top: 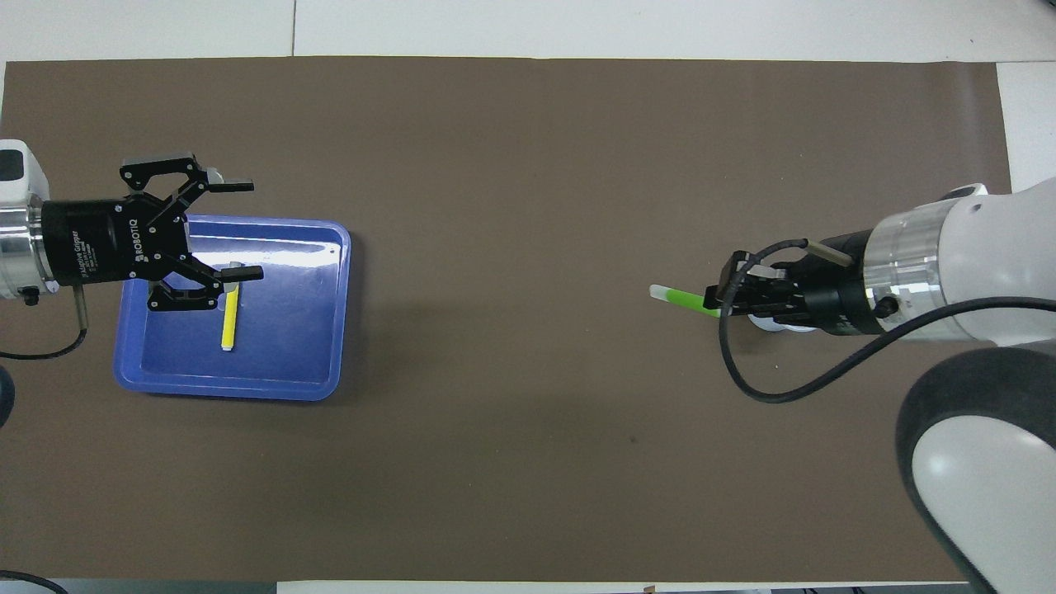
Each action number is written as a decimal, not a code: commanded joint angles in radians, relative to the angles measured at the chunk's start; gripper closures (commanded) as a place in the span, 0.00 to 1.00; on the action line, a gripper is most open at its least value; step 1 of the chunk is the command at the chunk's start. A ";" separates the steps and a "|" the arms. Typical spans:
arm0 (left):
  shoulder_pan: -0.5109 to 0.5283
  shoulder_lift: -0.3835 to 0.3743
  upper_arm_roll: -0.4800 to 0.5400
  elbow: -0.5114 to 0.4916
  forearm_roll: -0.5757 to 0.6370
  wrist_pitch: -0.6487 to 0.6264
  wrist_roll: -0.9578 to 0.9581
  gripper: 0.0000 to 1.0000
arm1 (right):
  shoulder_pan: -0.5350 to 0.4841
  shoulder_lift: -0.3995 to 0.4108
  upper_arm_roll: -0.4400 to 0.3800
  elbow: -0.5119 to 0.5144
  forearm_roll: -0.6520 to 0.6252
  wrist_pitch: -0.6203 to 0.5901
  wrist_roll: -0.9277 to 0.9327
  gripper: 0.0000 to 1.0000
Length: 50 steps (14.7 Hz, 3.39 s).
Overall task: Right arm passes pens to left for tray arrangement
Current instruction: 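Carry the green pen with the right gripper toward the left gripper, then close the left gripper on the green pen held by the right gripper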
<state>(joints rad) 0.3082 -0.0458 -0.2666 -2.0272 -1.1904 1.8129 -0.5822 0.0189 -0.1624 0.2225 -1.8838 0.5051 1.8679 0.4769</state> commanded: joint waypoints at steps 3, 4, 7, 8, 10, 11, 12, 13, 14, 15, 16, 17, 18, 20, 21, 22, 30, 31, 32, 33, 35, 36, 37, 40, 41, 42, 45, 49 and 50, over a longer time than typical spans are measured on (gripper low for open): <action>-0.033 -0.062 0.001 -0.102 -0.084 0.025 -0.035 0.00 | -0.024 0.015 0.151 -0.011 0.321 0.203 0.126 1.00; -0.041 -0.062 0.001 -0.108 -0.107 0.031 -0.035 0.00 | -0.024 0.015 0.185 -0.026 0.408 0.270 0.126 1.00; -0.076 -0.063 0.001 -0.122 -0.138 0.048 -0.045 0.00 | -0.022 0.043 0.282 -0.031 0.590 0.466 0.131 1.00; -0.083 -0.063 0.001 -0.122 -0.149 0.049 -0.060 0.00 | -0.019 0.053 0.299 -0.026 0.645 0.493 0.129 1.00; -0.083 -0.063 0.001 -0.120 -0.179 0.049 -0.073 0.00 | -0.019 0.069 0.345 -0.021 0.739 0.562 0.131 1.00; -0.083 -0.063 0.001 -0.119 -0.187 0.049 -0.080 0.00 | -0.019 0.085 0.366 -0.015 0.753 0.576 0.132 1.00; -0.083 -0.063 0.003 -0.119 -0.199 0.055 -0.082 0.00 | -0.019 0.101 0.379 -0.008 0.753 0.577 0.131 1.00; -0.081 -0.063 0.003 -0.119 -0.216 0.068 -0.088 0.00 | -0.019 0.113 0.391 -0.005 0.753 0.579 0.132 1.00; -0.075 -0.060 0.004 -0.110 -0.230 0.068 -0.096 0.01 | -0.017 0.125 0.399 -0.001 0.753 0.580 0.131 1.00; -0.070 -0.059 0.003 -0.107 -0.230 0.063 -0.097 0.01 | -0.017 0.144 0.400 0.003 0.753 0.582 0.131 1.00; -0.070 -0.060 0.004 -0.107 -0.232 0.059 -0.097 0.01 | -0.016 0.161 0.409 0.012 0.753 0.586 0.131 1.00; -0.070 -0.060 0.004 -0.107 -0.232 0.052 -0.097 0.04 | -0.016 0.181 0.414 0.025 0.753 0.606 0.132 1.00; -0.072 -0.060 0.004 -0.107 -0.232 0.049 -0.097 0.06 | -0.014 0.202 0.429 0.034 0.751 0.623 0.134 1.00; -0.080 -0.062 0.004 -0.108 -0.232 0.051 -0.097 0.08 | -0.014 0.228 0.443 0.049 0.751 0.646 0.137 1.00; -0.081 -0.062 0.004 -0.108 -0.232 0.054 -0.100 0.10 | -0.013 0.233 0.445 0.051 0.751 0.646 0.143 1.00; -0.083 -0.062 0.004 -0.108 -0.232 0.057 -0.111 0.11 | -0.013 0.234 0.448 0.052 0.751 0.646 0.147 1.00; -0.083 -0.069 0.004 -0.114 -0.232 0.045 -0.149 0.42 | -0.011 0.265 0.460 0.074 0.740 0.646 0.195 1.00; -0.080 -0.075 0.006 -0.116 -0.232 0.030 -0.151 0.42 | -0.011 0.271 0.462 0.074 0.740 0.648 0.197 1.00; -0.078 -0.077 0.006 -0.116 -0.232 0.028 -0.157 0.43 | -0.011 0.282 0.463 0.074 0.736 0.649 0.197 1.00; -0.077 -0.077 0.006 -0.117 -0.232 0.026 -0.157 0.43 | -0.010 0.287 0.468 0.075 0.734 0.649 0.195 1.00; -0.072 -0.081 0.006 -0.119 -0.230 0.017 -0.160 0.43 | -0.010 0.287 0.471 0.075 0.733 0.662 0.195 1.00; -0.069 -0.088 0.007 -0.119 -0.230 0.002 -0.160 0.43 | -0.007 0.287 0.471 0.075 0.733 0.662 0.195 1.00; -0.067 -0.088 0.007 -0.120 -0.230 -0.003 -0.162 0.46 | -0.007 0.287 0.471 0.075 0.728 0.662 0.195 1.00; -0.067 -0.091 0.007 -0.122 -0.230 -0.003 -0.162 0.47 | -0.007 0.288 0.471 0.075 0.724 0.662 0.195 1.00; -0.067 -0.092 0.007 -0.123 -0.229 -0.004 -0.163 0.54 | -0.007 0.288 0.471 0.075 0.724 0.660 0.195 1.00; -0.067 -0.094 0.009 -0.123 -0.229 -0.010 -0.165 0.64 | -0.007 0.288 0.471 0.075 0.724 0.660 0.195 1.00; -0.057 -0.100 0.009 -0.123 -0.227 -0.023 -0.168 1.00 | -0.007 0.288 0.471 0.075 0.719 0.659 0.195 1.00; -0.043 -0.105 0.010 -0.123 -0.222 -0.032 -0.159 1.00 | -0.007 0.288 0.471 0.075 0.719 0.656 0.195 1.00; -0.043 -0.105 0.010 -0.125 -0.222 -0.030 -0.159 1.00 | -0.007 0.288 0.471 0.075 0.719 0.652 0.197 1.00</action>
<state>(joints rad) 0.2473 -0.1202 -0.2637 -2.1393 -1.3923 1.7928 -0.7160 0.0206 0.1157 0.6748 -1.8006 1.2374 2.5323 0.6600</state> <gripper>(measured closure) 0.802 0.824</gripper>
